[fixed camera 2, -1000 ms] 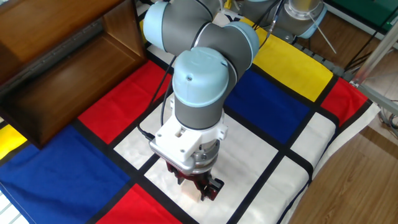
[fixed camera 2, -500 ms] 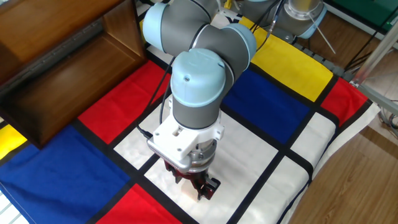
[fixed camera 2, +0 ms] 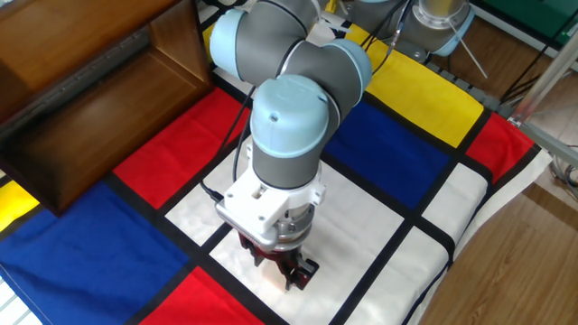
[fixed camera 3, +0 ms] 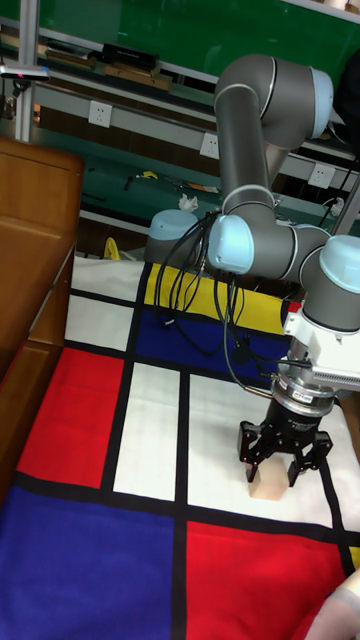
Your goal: Put the object on the shelf
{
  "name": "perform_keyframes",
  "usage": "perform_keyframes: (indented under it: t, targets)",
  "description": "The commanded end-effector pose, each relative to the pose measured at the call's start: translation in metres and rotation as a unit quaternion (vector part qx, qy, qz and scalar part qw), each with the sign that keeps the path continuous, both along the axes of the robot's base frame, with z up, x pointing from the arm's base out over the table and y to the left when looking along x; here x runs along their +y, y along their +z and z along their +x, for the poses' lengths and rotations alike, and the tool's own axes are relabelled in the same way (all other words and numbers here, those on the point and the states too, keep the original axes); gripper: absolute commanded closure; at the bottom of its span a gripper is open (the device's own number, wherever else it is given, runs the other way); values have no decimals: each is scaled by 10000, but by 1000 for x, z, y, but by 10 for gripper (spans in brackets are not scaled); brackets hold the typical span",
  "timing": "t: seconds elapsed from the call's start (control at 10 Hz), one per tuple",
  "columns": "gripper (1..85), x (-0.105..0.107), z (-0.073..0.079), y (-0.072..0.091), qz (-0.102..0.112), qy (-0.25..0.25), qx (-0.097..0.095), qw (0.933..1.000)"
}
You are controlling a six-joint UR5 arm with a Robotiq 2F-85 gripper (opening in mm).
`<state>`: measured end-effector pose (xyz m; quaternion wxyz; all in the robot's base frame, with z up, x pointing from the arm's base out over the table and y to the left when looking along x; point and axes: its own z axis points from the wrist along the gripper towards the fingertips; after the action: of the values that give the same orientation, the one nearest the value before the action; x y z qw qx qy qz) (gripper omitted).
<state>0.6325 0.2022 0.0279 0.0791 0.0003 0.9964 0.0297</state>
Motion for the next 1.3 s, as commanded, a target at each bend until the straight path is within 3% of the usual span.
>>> perform_keyframes:
  t: [0.0, 0.7, 0.8, 0.9, 1.0, 1.1, 1.2]
  targets:
    - [263, 0, 2, -5, 34, -87, -14, 10000]
    - [300, 0, 1, -18, 51, -283, 3, 9996]
    - [593, 0, 1, -17, 71, -411, 18, 9991]
    - [773, 1, 6, -15, 97, -887, 7, 9960]
    - [847, -1, 4, -8, 25, -887, 39, 9961]
    - [847, 0, 3, 1, -7, -894, 59, 9960]
    - [847, -5, 11, 7, -102, -865, -57, 9962]
